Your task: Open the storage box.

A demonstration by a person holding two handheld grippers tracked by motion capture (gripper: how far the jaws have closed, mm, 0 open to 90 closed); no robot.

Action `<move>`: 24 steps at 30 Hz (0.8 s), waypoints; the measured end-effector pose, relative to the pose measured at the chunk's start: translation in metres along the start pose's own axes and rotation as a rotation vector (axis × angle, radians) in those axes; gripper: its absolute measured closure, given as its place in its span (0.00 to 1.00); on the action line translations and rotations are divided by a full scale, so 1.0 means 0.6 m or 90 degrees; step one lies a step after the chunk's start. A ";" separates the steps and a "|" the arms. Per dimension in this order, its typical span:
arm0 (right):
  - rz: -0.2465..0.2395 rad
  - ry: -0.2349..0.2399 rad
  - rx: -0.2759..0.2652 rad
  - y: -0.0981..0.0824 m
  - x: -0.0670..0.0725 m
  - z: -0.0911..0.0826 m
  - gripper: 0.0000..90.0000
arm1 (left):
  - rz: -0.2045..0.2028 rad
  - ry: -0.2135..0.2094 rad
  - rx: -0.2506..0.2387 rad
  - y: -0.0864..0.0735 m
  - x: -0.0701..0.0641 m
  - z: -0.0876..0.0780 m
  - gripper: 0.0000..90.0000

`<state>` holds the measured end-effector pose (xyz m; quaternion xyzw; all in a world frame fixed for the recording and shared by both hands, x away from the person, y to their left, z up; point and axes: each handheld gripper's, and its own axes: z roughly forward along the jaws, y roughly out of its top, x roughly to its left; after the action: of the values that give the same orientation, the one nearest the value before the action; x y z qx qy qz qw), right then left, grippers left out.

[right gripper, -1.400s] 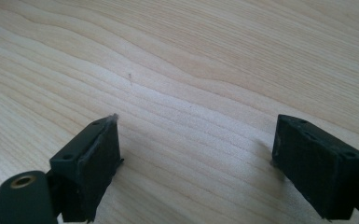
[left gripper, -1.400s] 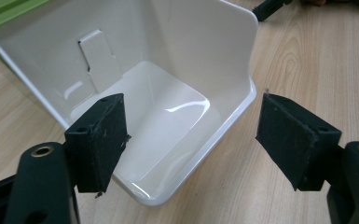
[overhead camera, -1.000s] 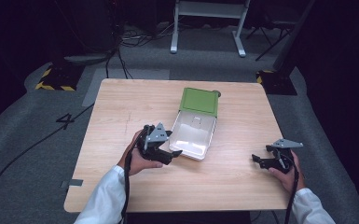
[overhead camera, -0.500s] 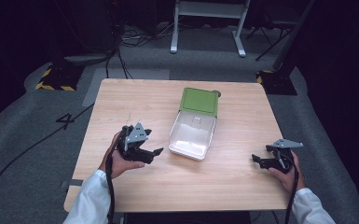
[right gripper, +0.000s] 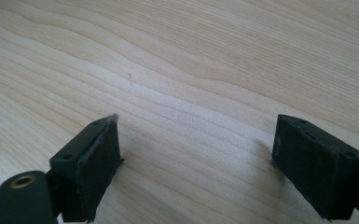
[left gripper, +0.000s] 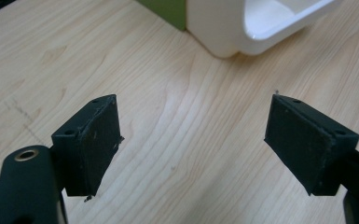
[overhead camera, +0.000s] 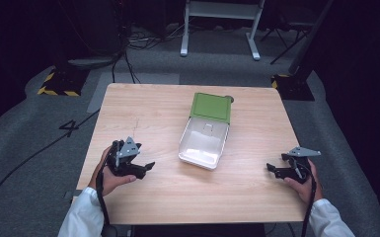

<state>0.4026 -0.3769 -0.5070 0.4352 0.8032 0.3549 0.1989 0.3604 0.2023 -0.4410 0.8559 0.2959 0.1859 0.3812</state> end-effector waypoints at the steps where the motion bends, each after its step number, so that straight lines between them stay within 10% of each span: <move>1: 0.000 0.000 0.000 0.000 0.000 0.000 0.17 | 0.001 0.004 0.006 -0.005 0.001 -0.001 0.20; 24: 0.000 0.000 0.000 0.000 0.000 0.000 0.17 | -0.056 0.043 0.067 -0.097 0.014 -0.001 0.21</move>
<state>0.4026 -0.3770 -0.5070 0.4353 0.8031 0.3551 0.1989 0.3453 0.2391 -0.4841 0.8543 0.3550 0.1818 0.3333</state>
